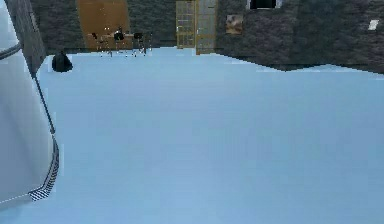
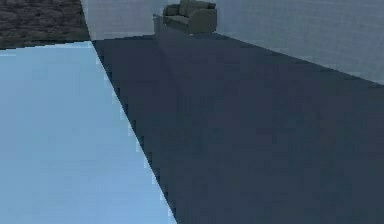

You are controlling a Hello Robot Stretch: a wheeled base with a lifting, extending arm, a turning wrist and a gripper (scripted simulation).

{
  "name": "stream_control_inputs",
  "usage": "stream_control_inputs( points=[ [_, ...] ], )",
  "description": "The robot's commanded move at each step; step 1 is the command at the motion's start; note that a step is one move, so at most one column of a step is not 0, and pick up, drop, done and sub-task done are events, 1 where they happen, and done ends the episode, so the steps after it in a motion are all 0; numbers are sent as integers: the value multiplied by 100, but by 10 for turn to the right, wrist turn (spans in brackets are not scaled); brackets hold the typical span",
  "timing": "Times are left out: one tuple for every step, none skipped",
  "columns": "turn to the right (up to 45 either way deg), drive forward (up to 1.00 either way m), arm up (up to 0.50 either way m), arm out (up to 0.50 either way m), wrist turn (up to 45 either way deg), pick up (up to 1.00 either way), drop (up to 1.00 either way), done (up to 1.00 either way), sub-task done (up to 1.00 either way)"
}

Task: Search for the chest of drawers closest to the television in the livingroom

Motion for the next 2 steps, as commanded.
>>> stream_control_inputs(
  points=[
    [-30, 0, 0, 0, 0, 0, 0, 0, 0],
    [0, 100, 0, 0, 0, 0, 0, 0, 0]
  ],
)
